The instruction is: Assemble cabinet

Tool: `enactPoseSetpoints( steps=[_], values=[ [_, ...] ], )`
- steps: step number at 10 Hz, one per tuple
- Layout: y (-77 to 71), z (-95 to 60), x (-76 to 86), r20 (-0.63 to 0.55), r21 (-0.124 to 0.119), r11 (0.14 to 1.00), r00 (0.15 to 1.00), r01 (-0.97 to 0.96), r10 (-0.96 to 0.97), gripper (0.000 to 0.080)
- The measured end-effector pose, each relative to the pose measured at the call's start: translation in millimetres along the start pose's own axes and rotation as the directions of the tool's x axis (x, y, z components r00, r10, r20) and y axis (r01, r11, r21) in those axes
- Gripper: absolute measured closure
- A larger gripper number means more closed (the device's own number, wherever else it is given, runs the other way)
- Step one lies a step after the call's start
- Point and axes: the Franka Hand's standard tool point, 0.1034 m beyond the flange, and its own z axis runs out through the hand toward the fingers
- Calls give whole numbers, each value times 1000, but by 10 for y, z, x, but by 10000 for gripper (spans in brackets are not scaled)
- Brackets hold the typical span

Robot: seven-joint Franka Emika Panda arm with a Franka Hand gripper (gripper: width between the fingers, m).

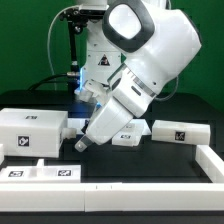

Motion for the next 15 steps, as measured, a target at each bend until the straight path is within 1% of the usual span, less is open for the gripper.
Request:
enactPoseSetpoints(
  steps=[1, 6, 8, 9, 10, 11, 12, 13, 15],
  values=[
    [-7, 7, 4, -1, 5, 1000, 1000, -29, 29, 4],
    [-26, 33, -11, 2, 10, 1000, 1000, -27, 27, 4],
    [-61, 18, -26, -1, 0, 998, 998, -58, 58, 4],
    [-69, 18, -41, -10, -1, 997, 997, -75, 75, 4],
    [-106, 32, -81, 48, 15, 996, 995, -91, 90, 4],
    [-125, 39, -70, 139, 30, 996, 987, -80, 75, 4],
    [-117, 48, -33, 192, 35, 997, 980, -68, 61, 4],
    [-152, 55, -31, 282, 46, 997, 958, -64, 48, 4],
    [-193, 73, -13, 393, 64, 997, 919, -42, 13, 4]
  ],
)
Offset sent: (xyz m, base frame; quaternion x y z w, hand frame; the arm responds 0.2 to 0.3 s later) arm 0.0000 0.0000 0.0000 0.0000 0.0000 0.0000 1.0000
